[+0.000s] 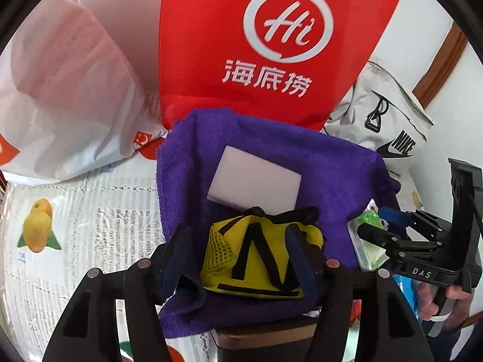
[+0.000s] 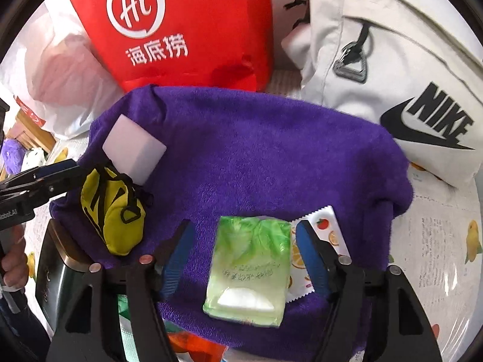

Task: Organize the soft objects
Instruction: 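Move the right tool toward the white gloves while the left tool returns to the pile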

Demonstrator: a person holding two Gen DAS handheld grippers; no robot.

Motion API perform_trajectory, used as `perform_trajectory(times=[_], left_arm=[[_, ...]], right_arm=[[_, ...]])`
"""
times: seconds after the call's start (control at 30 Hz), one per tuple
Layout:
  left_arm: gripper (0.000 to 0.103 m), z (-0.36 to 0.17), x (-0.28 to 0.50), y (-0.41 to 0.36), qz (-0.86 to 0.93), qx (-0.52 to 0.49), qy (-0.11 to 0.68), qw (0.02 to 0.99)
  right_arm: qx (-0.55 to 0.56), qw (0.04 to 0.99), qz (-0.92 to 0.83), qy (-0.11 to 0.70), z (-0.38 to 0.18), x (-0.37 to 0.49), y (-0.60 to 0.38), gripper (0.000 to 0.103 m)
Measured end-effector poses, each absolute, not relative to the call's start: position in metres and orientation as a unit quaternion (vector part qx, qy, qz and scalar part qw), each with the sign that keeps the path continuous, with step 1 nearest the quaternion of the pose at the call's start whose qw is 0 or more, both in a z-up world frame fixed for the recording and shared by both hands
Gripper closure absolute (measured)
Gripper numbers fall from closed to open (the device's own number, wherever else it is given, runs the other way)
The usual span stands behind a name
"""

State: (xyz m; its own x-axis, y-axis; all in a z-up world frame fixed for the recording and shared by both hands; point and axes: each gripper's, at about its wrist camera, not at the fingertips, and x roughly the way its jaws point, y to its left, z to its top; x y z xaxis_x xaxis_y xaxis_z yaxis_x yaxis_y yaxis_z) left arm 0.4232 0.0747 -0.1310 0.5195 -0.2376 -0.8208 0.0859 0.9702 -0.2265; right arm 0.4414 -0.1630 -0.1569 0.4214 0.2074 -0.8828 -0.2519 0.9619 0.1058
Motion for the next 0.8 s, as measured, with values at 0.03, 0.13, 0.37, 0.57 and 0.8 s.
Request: perform_trajectory(times=[0.03, 0.13, 0.37, 0.57, 0.8], left_arm=[[0.041, -0.128, 0.421, 0.074, -0.094, -0.078, 0.478, 0.870], [0.041, -0.120, 0.412, 0.074, -0.096, -0.078, 0.476, 0.871], [0.041, -0.101, 0.374, 0.069, -0.094, -0.065, 0.471, 0.875], [0.041, -0.088, 0.333, 0.073, -0.080, -0.063, 0.467, 0.879], [0.041, -0.082, 0.285, 0.078, -0.073, -0.073, 0.464, 0.880]], right_arm=[[-0.021, 0.844, 0.137, 0.518, -0.155, 0.440, -0.163, 0.034], [-0.019, 0.846, 0.137, 0.514, -0.146, 0.431, -0.165, 0.034], [-0.004, 0.860, 0.141, 0.490, -0.118, 0.388, -0.172, 0.034], [-0.005, 0.871, 0.166, 0.462, -0.100, 0.332, -0.166, 0.034], [-0.016, 0.865, 0.208, 0.457, -0.109, 0.276, -0.143, 0.048]])
